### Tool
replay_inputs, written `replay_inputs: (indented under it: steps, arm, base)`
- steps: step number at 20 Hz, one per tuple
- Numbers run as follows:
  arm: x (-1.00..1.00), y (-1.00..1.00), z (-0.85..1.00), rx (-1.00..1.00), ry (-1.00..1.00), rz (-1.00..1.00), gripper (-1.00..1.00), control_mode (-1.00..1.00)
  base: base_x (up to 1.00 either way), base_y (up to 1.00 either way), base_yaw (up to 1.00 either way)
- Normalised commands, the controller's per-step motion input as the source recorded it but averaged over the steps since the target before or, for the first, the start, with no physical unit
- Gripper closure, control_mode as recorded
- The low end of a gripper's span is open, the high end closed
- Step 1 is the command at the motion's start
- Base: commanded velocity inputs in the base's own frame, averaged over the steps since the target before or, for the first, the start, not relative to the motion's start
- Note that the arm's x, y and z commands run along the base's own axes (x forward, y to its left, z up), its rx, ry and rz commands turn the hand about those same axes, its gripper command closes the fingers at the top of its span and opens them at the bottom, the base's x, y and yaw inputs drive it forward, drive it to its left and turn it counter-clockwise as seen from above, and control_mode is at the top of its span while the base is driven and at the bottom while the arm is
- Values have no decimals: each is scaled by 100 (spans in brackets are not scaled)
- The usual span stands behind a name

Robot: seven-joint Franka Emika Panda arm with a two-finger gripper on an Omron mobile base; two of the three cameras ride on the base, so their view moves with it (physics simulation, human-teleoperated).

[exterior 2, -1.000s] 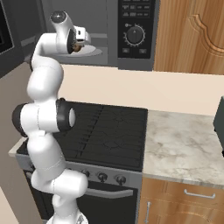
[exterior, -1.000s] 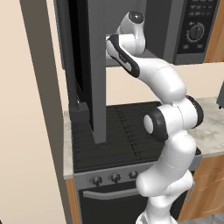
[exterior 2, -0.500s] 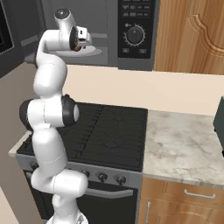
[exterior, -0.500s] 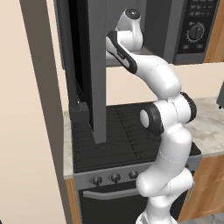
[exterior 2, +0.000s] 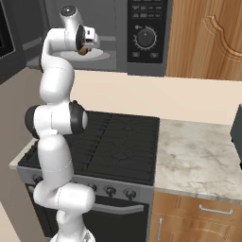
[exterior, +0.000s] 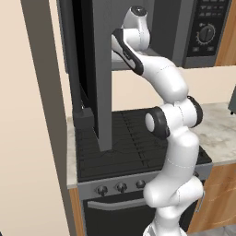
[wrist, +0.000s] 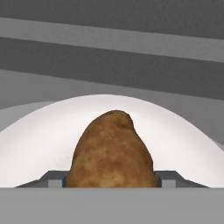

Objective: Retrieve the reheated potato from the microwave, then place the potato, cheese, and condiment on the cutting board.

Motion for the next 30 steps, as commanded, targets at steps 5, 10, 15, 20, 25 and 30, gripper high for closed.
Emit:
replay_inputs:
  steps: [5, 10, 15, 20, 25, 30]
  arm:
    - [-14, 0, -9, 1, 0, 0, 100, -100]
    - [-19, 0, -5, 5, -1, 0, 100, -100]
    - [-44, 0, -4, 10, -10, 0, 100, -100]
    - [-57, -2, -8, 7, -9, 0, 100, -100]
    - [-57, -3, -2, 9, -1, 0, 100, -100]
    - [-57, -4, 8, 16, 0, 0, 100, -100]
  base:
    - [0, 0, 0]
    - [0, 0, 0]
    - [0, 0, 0]
    - [0, 0, 0]
    - [0, 0, 0]
    - [0, 0, 0]
